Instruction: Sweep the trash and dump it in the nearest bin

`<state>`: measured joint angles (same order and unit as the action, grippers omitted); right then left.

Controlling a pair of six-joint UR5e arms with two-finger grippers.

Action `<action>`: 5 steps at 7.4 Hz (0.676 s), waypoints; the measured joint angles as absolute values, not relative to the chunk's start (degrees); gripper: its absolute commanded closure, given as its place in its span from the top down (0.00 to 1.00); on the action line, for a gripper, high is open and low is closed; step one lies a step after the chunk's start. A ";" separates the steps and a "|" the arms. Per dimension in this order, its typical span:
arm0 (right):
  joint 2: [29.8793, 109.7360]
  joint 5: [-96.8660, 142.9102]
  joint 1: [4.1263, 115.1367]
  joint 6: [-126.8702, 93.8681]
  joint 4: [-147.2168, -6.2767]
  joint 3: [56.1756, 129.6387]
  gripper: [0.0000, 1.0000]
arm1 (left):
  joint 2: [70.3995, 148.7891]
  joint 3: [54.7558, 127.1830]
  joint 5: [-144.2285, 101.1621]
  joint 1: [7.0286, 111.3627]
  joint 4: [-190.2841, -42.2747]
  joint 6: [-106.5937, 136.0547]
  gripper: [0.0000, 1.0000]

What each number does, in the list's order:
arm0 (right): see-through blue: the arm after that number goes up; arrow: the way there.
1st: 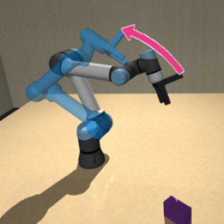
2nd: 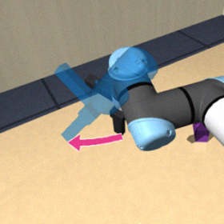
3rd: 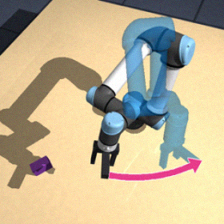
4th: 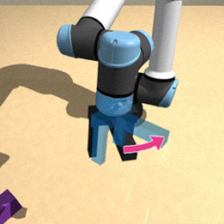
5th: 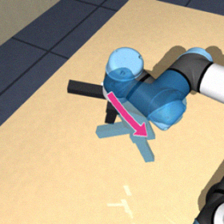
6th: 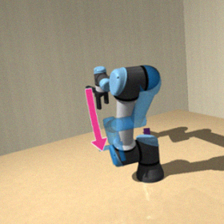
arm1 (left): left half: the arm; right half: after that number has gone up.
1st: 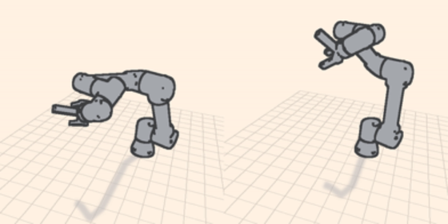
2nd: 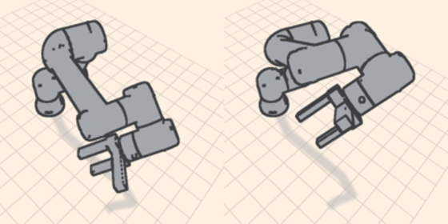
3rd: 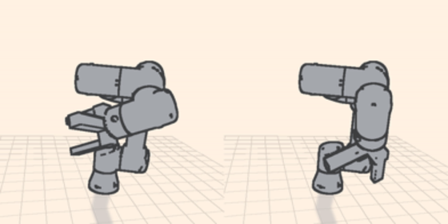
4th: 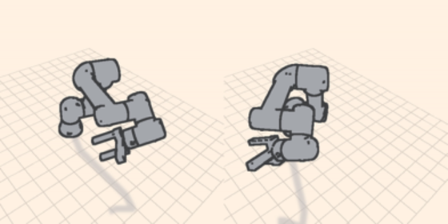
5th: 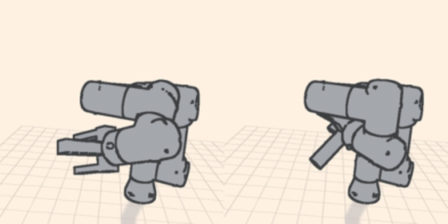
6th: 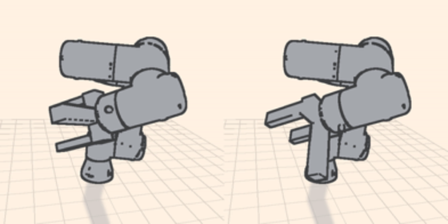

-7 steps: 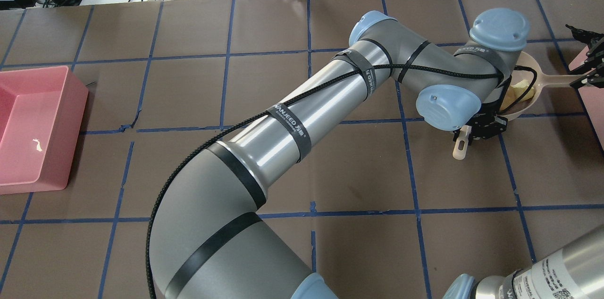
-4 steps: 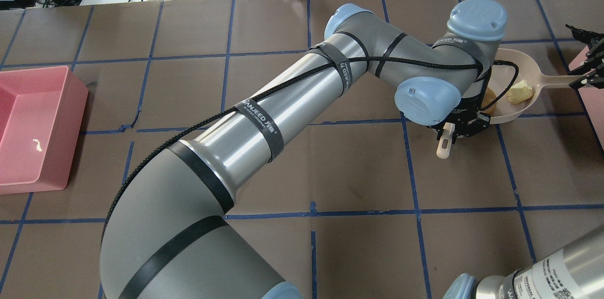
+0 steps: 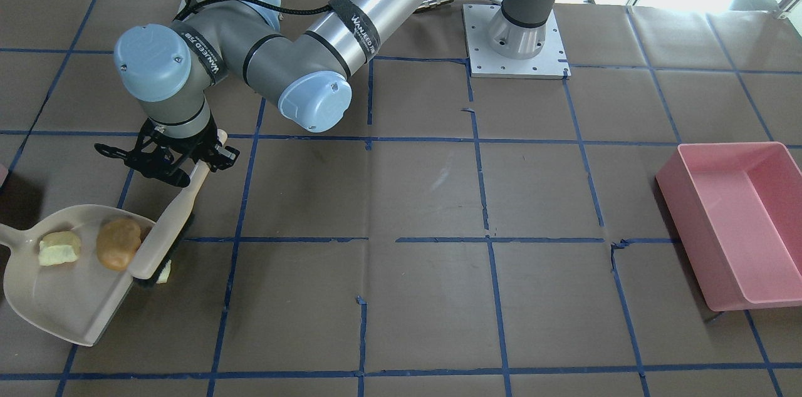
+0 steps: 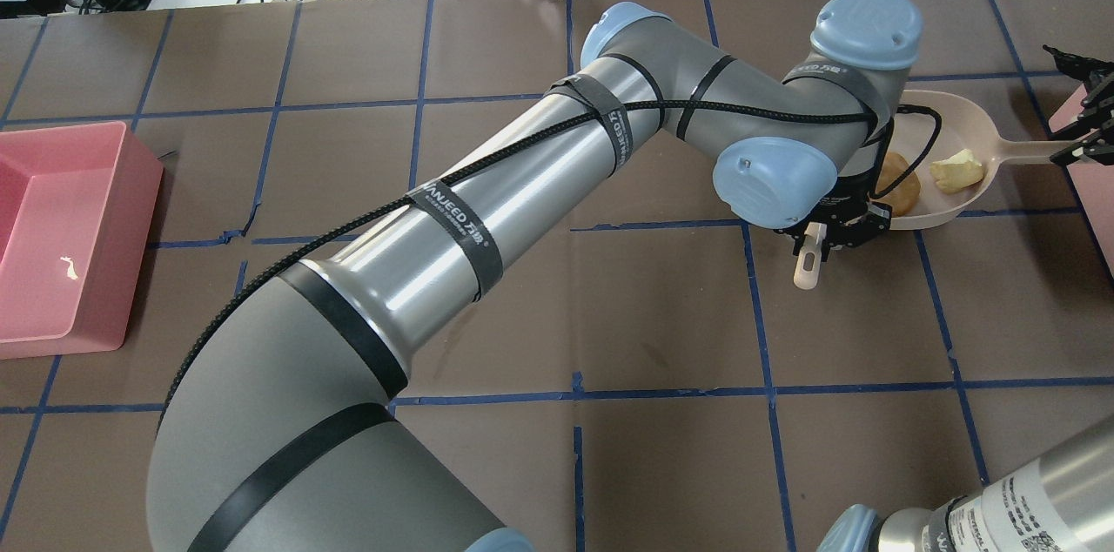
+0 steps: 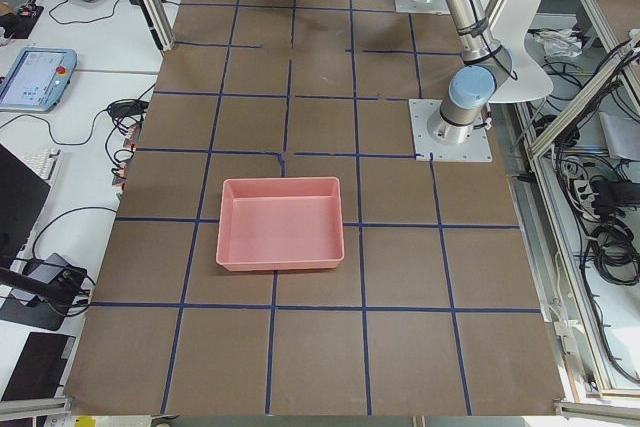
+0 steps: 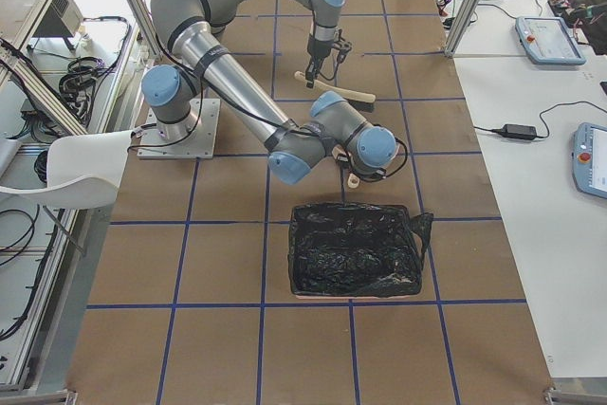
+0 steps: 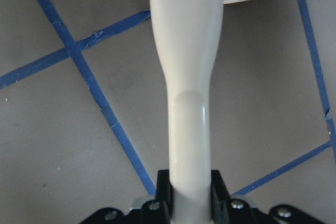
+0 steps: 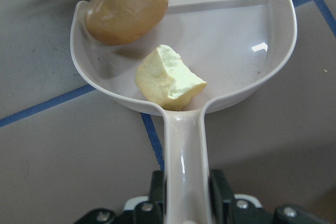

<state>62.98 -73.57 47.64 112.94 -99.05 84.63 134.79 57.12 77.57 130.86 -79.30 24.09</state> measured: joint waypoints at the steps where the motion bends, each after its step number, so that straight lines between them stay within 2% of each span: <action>1: 62.90 -73.57 47.64 112.94 -99.05 84.66 0.03 | 135.46 56.78 77.46 130.23 -79.05 31.95 0.02; 3: 62.72 -73.58 47.64 112.94 -99.07 84.71 0.03 | 137.97 54.83 77.23 130.71 -75.79 47.40 0.01; 5: 62.60 -73.60 47.63 112.94 -99.17 84.94 0.03 | 142.38 49.94 77.51 133.84 -74.12 56.71 0.01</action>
